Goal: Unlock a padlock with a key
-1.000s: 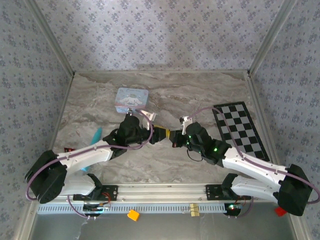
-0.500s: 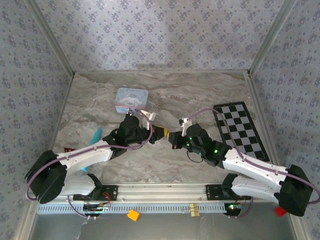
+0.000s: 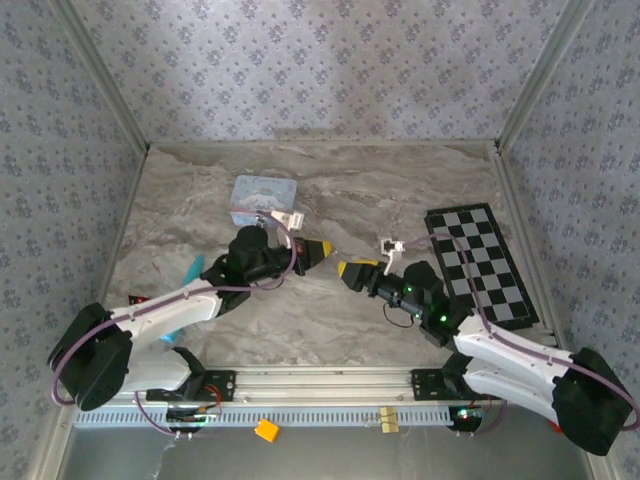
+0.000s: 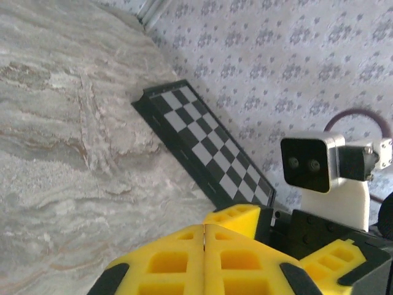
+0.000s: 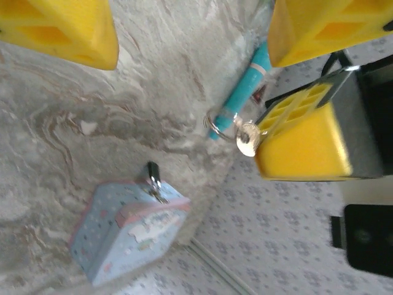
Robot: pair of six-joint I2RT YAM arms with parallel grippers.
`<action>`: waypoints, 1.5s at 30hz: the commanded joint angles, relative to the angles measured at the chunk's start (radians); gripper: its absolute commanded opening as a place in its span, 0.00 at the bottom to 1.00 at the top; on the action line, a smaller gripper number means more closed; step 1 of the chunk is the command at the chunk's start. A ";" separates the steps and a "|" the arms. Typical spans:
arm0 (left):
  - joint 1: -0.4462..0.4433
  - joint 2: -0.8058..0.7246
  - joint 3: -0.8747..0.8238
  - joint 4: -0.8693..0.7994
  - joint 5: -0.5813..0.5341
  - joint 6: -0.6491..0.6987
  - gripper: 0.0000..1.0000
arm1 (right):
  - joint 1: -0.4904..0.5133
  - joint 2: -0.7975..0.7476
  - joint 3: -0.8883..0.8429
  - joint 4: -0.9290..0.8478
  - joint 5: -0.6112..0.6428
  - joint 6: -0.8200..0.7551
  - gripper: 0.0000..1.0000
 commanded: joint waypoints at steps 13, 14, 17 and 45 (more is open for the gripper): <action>0.025 -0.006 0.093 0.009 0.236 0.024 0.00 | -0.130 -0.074 -0.013 0.268 -0.255 -0.084 0.74; 0.022 -0.001 0.096 0.009 0.250 0.024 0.00 | -0.136 -0.063 -0.005 0.269 -0.272 -0.081 0.71; 0.010 0.013 0.107 0.011 0.281 0.028 0.00 | -0.144 -0.024 0.009 0.301 -0.322 -0.065 0.63; 0.008 0.008 0.170 -0.105 0.363 0.123 0.00 | -0.145 0.093 0.051 0.423 -0.491 -0.010 0.27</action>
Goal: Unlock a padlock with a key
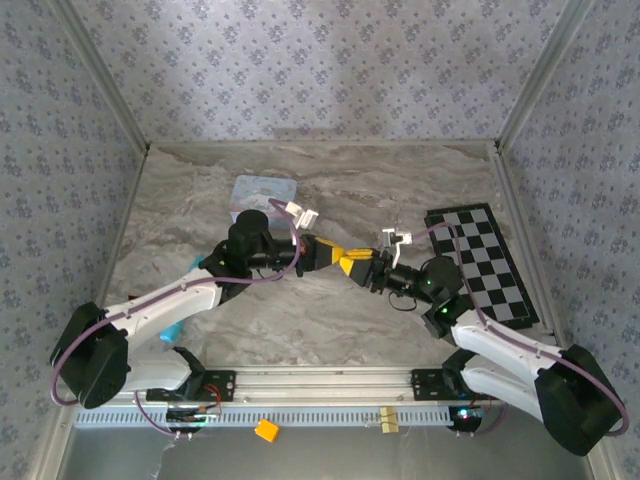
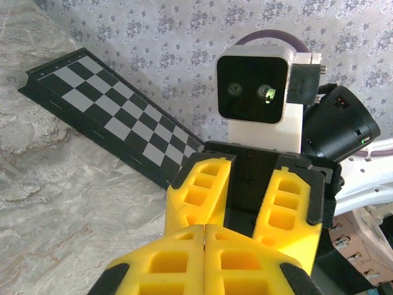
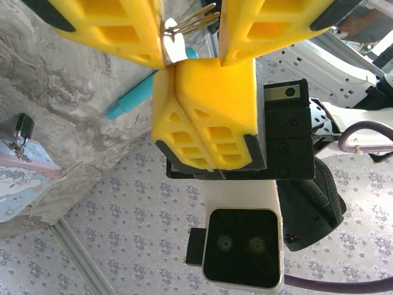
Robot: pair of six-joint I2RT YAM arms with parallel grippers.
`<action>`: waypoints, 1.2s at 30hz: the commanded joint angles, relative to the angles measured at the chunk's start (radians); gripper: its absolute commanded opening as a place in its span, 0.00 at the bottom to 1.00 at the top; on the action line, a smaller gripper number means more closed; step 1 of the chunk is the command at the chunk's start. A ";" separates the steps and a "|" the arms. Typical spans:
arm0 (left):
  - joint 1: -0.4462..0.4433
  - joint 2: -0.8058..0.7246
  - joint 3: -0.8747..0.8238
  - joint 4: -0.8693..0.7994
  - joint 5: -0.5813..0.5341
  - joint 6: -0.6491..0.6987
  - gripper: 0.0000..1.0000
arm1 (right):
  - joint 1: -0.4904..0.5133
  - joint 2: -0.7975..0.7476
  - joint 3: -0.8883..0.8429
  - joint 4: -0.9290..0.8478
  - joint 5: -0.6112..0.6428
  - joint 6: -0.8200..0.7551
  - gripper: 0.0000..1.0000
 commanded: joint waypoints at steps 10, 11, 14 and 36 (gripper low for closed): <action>0.007 -0.013 0.021 0.008 0.015 0.022 0.00 | 0.001 0.002 0.037 0.030 -0.042 -0.003 0.13; 0.008 -0.016 0.021 0.007 0.014 0.022 0.00 | 0.001 0.003 0.037 0.027 -0.044 -0.005 0.11; 0.009 -0.018 0.019 0.008 0.010 0.024 0.00 | 0.001 -0.001 0.039 0.017 -0.044 -0.006 0.07; 0.200 -0.193 -0.138 -0.171 -0.469 -0.040 0.82 | -0.029 -0.119 0.082 -0.523 0.282 -0.061 0.00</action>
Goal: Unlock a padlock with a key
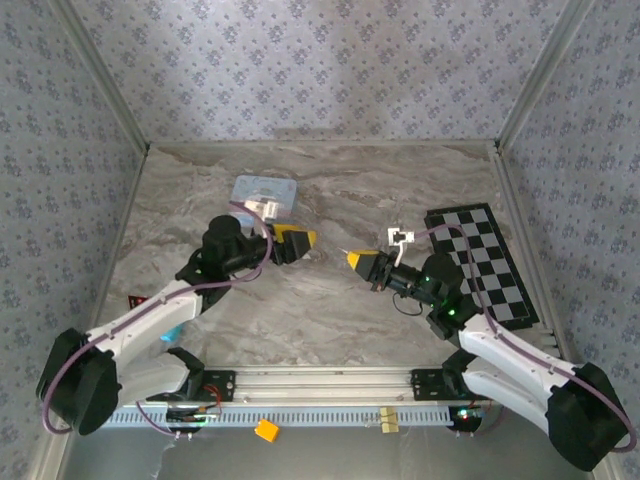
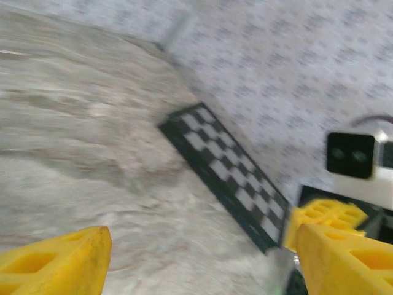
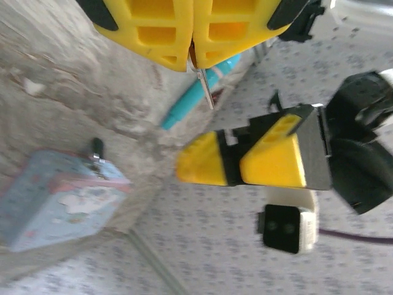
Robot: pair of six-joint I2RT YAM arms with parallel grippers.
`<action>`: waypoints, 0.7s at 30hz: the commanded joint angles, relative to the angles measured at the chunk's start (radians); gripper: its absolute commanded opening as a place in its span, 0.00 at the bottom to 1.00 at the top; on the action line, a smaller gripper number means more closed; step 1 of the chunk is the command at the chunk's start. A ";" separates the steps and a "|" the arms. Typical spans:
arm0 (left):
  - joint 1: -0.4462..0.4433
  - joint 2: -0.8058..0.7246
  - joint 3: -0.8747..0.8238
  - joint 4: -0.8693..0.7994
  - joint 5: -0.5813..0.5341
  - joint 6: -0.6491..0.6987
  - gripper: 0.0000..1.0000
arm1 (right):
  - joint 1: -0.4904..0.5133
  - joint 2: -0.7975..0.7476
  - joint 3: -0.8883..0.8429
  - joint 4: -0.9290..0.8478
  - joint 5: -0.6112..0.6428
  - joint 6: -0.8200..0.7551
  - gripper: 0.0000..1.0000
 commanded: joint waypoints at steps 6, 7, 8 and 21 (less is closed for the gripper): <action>0.125 -0.034 -0.011 -0.216 -0.188 0.048 0.86 | -0.016 -0.003 0.037 -0.214 0.155 -0.002 0.00; 0.135 -0.028 -0.003 -0.250 -0.219 0.071 0.86 | -0.015 -0.006 0.034 -0.221 0.166 -0.001 0.00; 0.143 -0.019 0.005 -0.281 -0.250 0.089 0.86 | -0.012 -0.008 0.030 -0.227 0.176 0.000 0.00; 0.272 0.388 0.195 -0.395 -0.432 0.263 0.81 | 0.010 -0.064 -0.002 -0.237 0.175 -0.011 0.00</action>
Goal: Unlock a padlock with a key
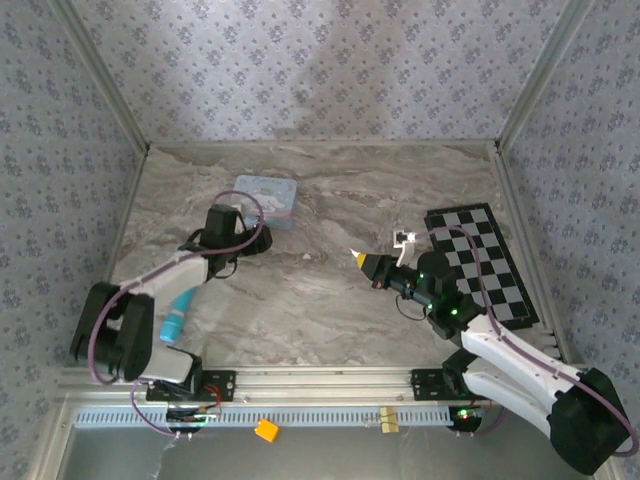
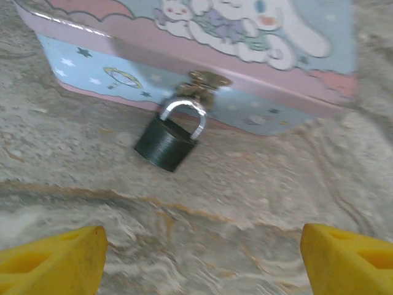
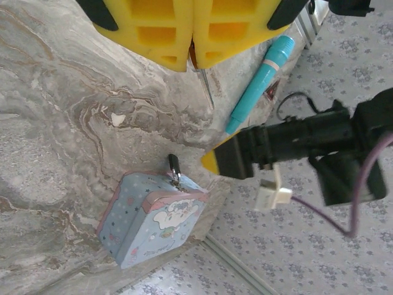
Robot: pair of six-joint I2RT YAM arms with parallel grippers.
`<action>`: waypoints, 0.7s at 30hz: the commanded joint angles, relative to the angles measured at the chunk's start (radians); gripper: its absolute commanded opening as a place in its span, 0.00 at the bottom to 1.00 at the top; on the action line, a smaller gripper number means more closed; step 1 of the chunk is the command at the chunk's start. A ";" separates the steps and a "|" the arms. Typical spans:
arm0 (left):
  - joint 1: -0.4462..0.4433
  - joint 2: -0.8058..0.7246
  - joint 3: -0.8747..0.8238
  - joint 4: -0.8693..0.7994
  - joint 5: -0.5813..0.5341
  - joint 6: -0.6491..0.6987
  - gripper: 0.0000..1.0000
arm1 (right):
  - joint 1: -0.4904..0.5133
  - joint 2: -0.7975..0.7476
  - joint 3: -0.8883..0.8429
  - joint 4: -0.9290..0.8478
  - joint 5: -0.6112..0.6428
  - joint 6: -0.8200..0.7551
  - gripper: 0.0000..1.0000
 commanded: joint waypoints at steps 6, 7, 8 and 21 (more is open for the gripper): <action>0.044 0.227 0.231 -0.079 0.008 0.210 0.78 | 0.006 -0.101 -0.039 -0.073 0.024 -0.018 0.00; 0.044 0.254 0.260 -0.101 0.023 0.231 0.78 | 0.006 -0.117 -0.041 -0.088 0.027 -0.021 0.00; 0.044 0.281 0.286 -0.129 0.027 0.243 0.77 | 0.004 -0.130 -0.044 -0.103 0.028 -0.026 0.00; 0.004 0.441 0.440 -0.256 0.049 0.256 0.71 | -0.010 -0.180 -0.055 -0.141 0.029 -0.030 0.00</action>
